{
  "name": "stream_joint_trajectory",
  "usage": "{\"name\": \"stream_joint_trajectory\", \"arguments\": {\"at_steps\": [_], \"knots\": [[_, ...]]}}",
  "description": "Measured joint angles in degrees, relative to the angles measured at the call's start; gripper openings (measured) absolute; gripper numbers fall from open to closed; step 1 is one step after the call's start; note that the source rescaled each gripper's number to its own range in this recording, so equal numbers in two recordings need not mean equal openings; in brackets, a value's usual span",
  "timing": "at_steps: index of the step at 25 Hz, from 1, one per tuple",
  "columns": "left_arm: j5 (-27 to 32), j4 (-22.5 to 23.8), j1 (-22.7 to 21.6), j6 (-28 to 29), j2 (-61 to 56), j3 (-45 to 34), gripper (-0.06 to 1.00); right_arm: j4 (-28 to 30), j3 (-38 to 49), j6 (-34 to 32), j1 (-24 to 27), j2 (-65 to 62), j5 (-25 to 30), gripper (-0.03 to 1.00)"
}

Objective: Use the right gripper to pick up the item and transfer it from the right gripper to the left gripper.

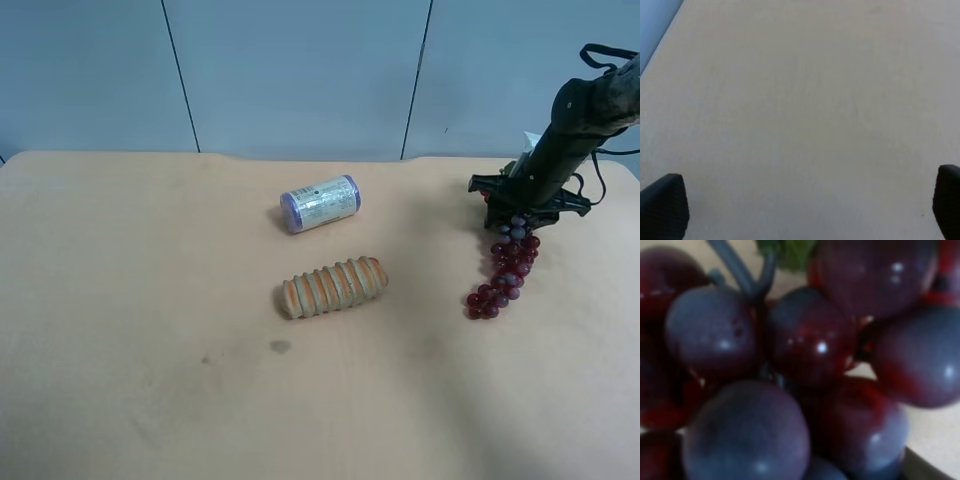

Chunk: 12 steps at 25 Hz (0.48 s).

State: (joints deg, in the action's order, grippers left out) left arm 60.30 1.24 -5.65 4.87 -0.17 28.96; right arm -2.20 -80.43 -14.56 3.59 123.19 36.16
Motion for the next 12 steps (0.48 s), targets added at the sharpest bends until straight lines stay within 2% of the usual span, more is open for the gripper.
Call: {"name": "stream_joint_trajectory", "arguments": {"at_steps": [12], "knots": [[0.0,0.0,0.0,0.0,0.0,0.0,1.00,0.0,0.0,0.5,0.0,-0.1,2.6,0.05]]}}
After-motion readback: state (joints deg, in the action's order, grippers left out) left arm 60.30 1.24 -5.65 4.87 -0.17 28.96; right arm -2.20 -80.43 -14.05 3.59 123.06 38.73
